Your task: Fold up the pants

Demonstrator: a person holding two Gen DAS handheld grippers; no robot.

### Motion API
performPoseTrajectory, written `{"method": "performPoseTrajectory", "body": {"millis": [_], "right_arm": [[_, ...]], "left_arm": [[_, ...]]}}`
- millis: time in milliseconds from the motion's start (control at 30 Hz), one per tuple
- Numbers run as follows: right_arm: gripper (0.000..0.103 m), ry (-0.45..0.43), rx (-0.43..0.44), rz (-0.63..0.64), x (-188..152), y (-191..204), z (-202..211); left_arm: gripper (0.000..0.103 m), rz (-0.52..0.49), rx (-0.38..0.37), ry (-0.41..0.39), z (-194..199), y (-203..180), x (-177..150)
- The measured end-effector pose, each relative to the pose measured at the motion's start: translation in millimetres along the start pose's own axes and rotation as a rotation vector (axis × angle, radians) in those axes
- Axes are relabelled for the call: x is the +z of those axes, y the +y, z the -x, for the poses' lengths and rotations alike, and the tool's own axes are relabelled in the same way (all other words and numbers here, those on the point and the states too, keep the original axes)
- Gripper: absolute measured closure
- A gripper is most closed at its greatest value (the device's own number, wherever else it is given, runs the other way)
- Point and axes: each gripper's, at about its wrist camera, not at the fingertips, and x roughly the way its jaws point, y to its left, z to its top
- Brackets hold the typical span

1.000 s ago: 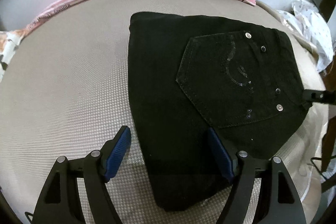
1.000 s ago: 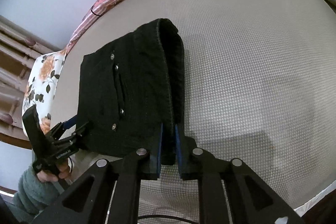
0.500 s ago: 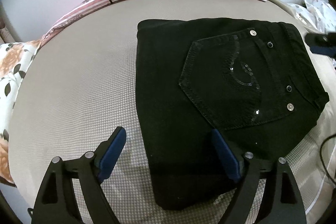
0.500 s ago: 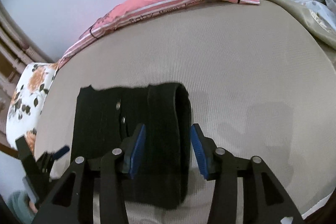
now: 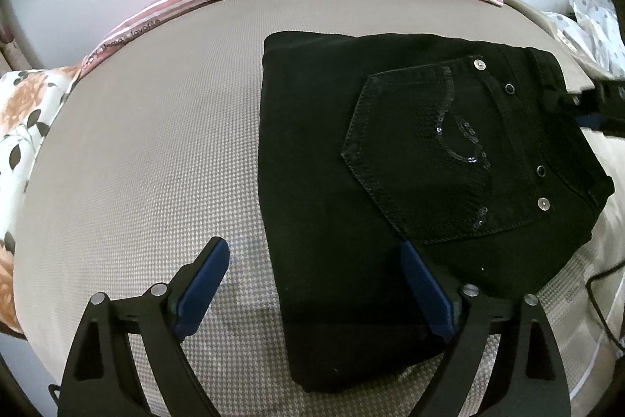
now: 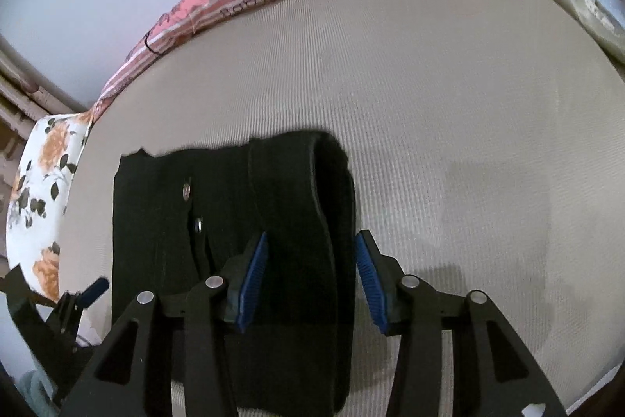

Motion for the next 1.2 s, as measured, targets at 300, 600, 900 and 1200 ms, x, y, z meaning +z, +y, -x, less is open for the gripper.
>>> {"method": "performPoseTrajectory", "body": {"millis": [300, 600, 900, 1200], "right_arm": [[0.058, 0.066, 0.033, 0.006, -44.3, -5.1, 9.0], [0.053, 0.089, 0.125, -0.018, -51.5, -21.9, 7.1], [0.051, 0.133, 0.282, -0.032, -37.0, -39.2, -7.2], [0.051, 0.217, 0.479, -0.082, -29.6, -50.5, -27.6]], "left_arm": [[0.013, 0.036, -0.038, 0.011, -2.2, 5.4, 0.1], [0.013, 0.098, -0.125, 0.027, -0.9, 26.3, 3.2], [0.014, 0.277, -0.310, 0.083, -11.1, 55.3, 13.0], [0.014, 0.397, -0.563, 0.132, -29.1, 66.0, 18.4]]}}
